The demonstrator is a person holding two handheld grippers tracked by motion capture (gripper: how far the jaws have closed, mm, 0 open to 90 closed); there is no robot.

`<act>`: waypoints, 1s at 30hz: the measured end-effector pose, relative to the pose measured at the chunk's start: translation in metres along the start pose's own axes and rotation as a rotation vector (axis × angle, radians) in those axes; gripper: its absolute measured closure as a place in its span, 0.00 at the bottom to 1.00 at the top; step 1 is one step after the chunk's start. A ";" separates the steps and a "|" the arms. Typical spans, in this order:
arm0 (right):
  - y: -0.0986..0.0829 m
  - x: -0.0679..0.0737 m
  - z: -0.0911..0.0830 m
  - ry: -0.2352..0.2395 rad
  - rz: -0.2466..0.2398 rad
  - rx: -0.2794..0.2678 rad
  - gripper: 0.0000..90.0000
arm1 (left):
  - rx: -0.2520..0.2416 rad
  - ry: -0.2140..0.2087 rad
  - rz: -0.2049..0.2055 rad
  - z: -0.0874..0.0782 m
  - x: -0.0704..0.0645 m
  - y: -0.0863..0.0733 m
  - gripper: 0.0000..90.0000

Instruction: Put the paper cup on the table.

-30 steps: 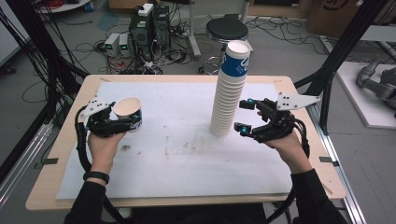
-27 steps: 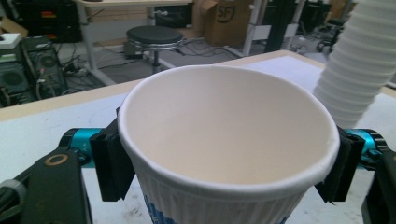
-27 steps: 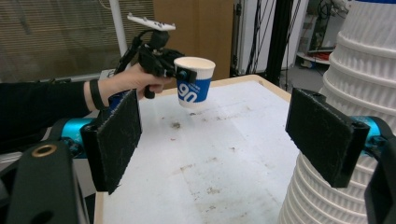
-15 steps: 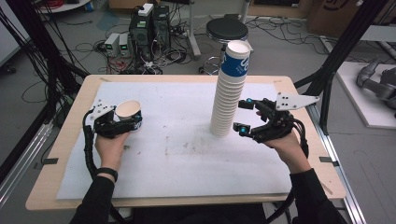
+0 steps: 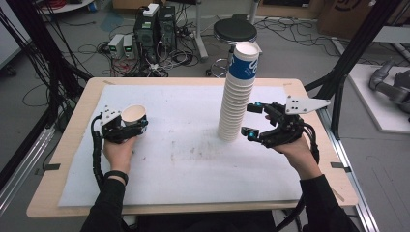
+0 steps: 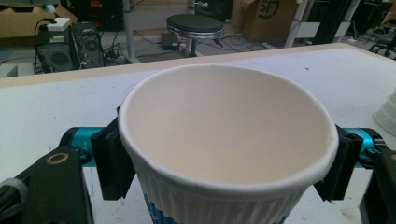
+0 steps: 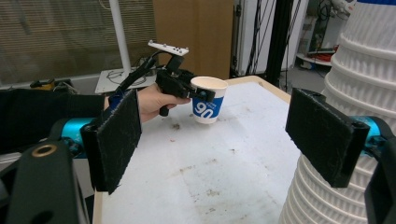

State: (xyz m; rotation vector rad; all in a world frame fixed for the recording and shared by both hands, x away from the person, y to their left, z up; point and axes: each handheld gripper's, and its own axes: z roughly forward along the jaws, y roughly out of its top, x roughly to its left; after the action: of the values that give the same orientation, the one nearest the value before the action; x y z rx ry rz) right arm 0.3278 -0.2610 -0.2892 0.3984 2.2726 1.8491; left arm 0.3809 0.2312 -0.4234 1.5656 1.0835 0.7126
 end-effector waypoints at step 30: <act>0.000 -0.001 -0.002 -0.010 -0.001 -0.019 0.21 | 0.063 -0.012 -0.021 0.008 0.005 -0.010 0.20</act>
State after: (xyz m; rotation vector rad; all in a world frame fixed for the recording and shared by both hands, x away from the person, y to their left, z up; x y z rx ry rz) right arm 0.3281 -0.2635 -0.2887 0.4022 2.2463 1.8625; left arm 0.3872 0.2326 -0.4353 1.6082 1.1214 0.6594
